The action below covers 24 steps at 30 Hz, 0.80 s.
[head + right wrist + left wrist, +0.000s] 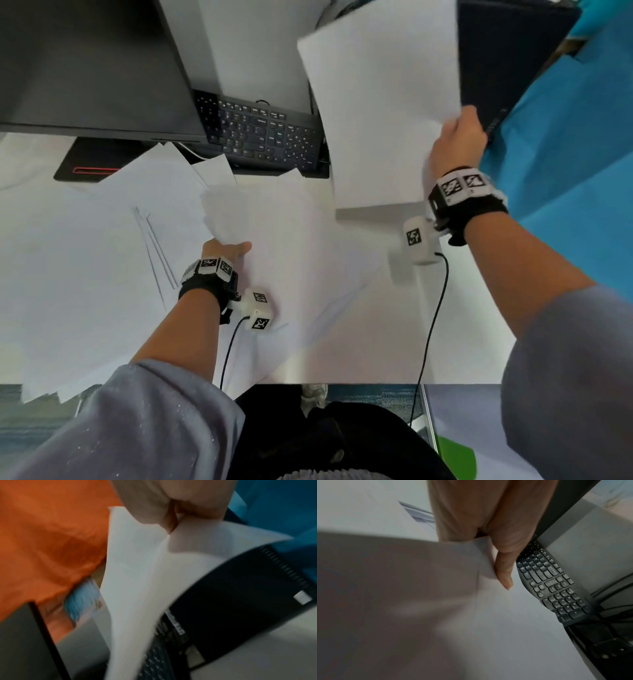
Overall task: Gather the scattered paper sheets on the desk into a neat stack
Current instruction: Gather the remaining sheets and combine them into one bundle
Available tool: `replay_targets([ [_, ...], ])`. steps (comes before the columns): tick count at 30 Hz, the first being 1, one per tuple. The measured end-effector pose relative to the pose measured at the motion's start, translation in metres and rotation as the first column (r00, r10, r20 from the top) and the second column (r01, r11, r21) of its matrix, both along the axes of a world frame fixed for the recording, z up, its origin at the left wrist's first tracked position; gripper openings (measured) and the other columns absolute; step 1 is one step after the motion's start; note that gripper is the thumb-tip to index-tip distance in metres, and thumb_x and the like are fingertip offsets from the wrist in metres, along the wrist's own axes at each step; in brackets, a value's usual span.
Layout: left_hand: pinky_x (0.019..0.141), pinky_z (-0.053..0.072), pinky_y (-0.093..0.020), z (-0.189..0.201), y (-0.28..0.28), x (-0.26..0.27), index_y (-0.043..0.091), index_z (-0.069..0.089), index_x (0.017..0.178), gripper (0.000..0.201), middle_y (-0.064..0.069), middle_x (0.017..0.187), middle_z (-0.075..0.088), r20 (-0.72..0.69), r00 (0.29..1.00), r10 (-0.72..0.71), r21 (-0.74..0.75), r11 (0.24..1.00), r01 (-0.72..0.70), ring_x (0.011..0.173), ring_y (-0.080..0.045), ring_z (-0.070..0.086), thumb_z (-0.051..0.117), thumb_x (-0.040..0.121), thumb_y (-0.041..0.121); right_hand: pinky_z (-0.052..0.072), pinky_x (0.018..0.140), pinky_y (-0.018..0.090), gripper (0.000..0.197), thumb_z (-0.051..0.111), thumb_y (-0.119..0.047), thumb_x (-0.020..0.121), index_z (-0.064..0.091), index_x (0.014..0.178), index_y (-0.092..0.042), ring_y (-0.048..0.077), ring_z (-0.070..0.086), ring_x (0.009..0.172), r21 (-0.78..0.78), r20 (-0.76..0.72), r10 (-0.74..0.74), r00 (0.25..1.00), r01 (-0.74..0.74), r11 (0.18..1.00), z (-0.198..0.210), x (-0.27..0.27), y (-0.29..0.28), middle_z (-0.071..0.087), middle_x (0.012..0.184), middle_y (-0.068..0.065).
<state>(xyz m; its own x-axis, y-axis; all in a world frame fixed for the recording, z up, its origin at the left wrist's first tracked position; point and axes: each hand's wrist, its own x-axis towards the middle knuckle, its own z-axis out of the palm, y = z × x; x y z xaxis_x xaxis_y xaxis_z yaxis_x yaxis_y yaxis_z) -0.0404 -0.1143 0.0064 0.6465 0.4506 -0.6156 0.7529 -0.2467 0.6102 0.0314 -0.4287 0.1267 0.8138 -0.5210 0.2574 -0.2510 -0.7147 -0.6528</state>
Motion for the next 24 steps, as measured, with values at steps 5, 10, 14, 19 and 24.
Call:
replay_targets([
  [5,0.080,0.042,-0.031,-0.009,0.010,0.000,-0.003,0.057,0.118,0.056,-0.018,0.114,0.065,0.025,1.000,0.008,-0.027,1.000,-0.007,0.098,-0.033,0.060,0.070,0.082,0.038,0.043,0.082,0.034,0.027,0.037,-0.008,0.095,0.057,0.108,0.006,0.029,0.058,0.099,0.069,-0.165,0.168,0.972,-0.159,0.985,-0.034,0.023,0.012,0.060,0.117,0.025],
  [10,0.082,0.037,-0.036,-0.019,0.015,0.005,-0.001,0.053,0.111,0.077,-0.011,0.094,0.058,-0.044,0.996,0.074,-0.055,0.996,-0.076,0.084,-0.028,0.053,0.045,0.083,0.070,0.029,0.105,0.031,0.041,0.037,-0.012,0.099,0.042,0.136,0.004,0.034,0.041,0.131,0.086,-0.550,0.344,0.762,-0.358,0.930,-0.117,0.009,0.054,0.042,0.143,0.023],
  [14,0.097,0.037,-0.041,-0.026,0.019,0.010,0.004,0.049,0.133,0.105,-0.017,0.129,0.056,-0.085,0.993,0.080,-0.145,0.985,-0.092,0.105,-0.031,0.052,0.035,0.070,0.087,0.034,0.100,0.032,0.038,0.037,-0.011,0.099,0.043,0.134,0.002,0.035,0.044,0.128,0.116,-0.651,0.378,0.658,-0.406,0.906,-0.158,0.001,0.085,0.046,0.139,0.023],
  [19,0.083,0.042,-0.032,-0.030,0.013,0.010,0.006,0.061,0.113,0.065,-0.005,0.114,0.065,-0.039,0.978,0.203,-0.288,0.935,-0.206,0.101,-0.027,0.061,0.082,0.066,0.046,0.036,0.098,0.041,0.044,0.053,-0.025,0.090,0.042,0.131,-0.013,0.033,0.038,0.125,0.031,-0.685,0.295,0.666,-0.378,0.925,-0.175,-0.005,0.107,0.043,0.134,0.014],
  [24,0.085,0.042,-0.026,-0.039,0.005,0.019,0.001,0.061,0.121,0.056,-0.013,0.117,0.066,0.042,0.980,0.194,-0.344,0.924,-0.168,0.104,-0.026,0.062,0.081,0.071,0.013,0.031,0.107,0.041,0.073,0.063,-0.025,0.083,0.027,0.144,-0.008,0.030,0.028,0.134,0.218,-0.619,0.378,0.688,-0.311,0.925,-0.171,0.003,0.105,0.031,0.143,0.012],
])
